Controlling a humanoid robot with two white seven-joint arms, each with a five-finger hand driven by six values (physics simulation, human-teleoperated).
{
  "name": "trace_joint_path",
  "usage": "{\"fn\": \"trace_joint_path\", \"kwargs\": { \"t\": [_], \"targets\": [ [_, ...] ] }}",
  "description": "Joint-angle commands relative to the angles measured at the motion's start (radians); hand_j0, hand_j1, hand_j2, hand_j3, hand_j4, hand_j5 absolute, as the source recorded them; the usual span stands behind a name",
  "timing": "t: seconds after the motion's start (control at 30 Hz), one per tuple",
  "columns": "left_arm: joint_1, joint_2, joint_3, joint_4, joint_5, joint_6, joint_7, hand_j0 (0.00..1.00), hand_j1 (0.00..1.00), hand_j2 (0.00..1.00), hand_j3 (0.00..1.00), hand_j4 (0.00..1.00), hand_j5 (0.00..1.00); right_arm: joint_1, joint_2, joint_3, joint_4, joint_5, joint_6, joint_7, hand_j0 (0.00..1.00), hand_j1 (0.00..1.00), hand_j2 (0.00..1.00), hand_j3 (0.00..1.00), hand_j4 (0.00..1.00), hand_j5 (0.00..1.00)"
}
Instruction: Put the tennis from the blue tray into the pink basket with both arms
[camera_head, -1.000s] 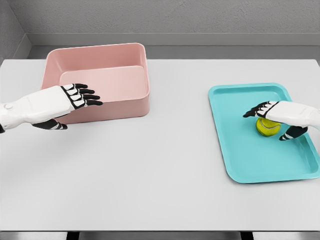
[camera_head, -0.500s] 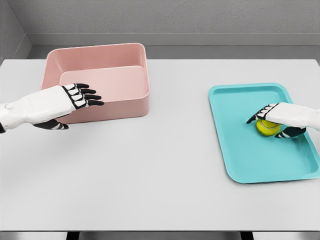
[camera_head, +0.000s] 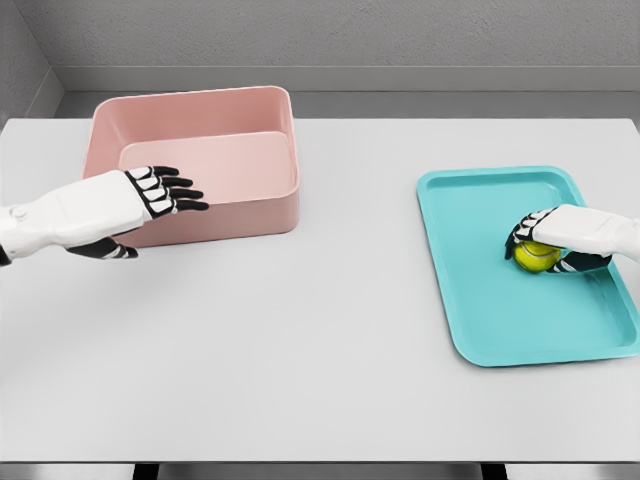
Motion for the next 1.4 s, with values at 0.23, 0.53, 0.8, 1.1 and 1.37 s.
{"fn": "trace_joint_path", "kwargs": {
  "t": [0.23,0.53,0.8,1.1,1.37],
  "targets": [
    [0.002,0.006,0.002,-0.009,0.007,0.001,0.002,1.00,1.00,1.00,1.00,1.00,1.00,-0.006,-0.010,-0.023,-0.014,-0.010,0.001,0.001,0.48,0.48,0.48,0.48,0.48,0.48],
    [0.003,0.005,0.000,-0.019,0.007,0.001,0.000,1.00,1.00,1.00,1.00,1.00,1.00,-0.009,-0.014,-0.060,-0.115,-0.012,0.001,0.006,0.46,0.46,0.46,0.46,0.46,0.46],
    [0.014,0.006,0.000,-0.031,0.005,0.001,0.000,1.00,1.00,1.00,1.00,1.00,1.00,-0.011,-0.028,-0.081,-0.264,-0.004,0.001,0.007,0.42,0.42,0.42,0.42,0.42,0.42],
    [0.018,0.005,0.000,-0.031,0.004,0.001,0.000,1.00,1.00,1.00,1.00,1.00,1.00,-0.014,-0.013,-0.084,-0.401,0.010,0.001,0.009,0.42,0.42,0.42,0.42,0.42,0.42],
    [0.023,0.003,0.003,-0.055,0.004,0.001,-0.010,1.00,1.00,1.00,1.00,1.00,1.00,-0.020,0.067,-0.081,-0.436,0.051,0.001,0.010,0.41,0.41,0.41,0.41,0.41,0.41]
  ]
}}
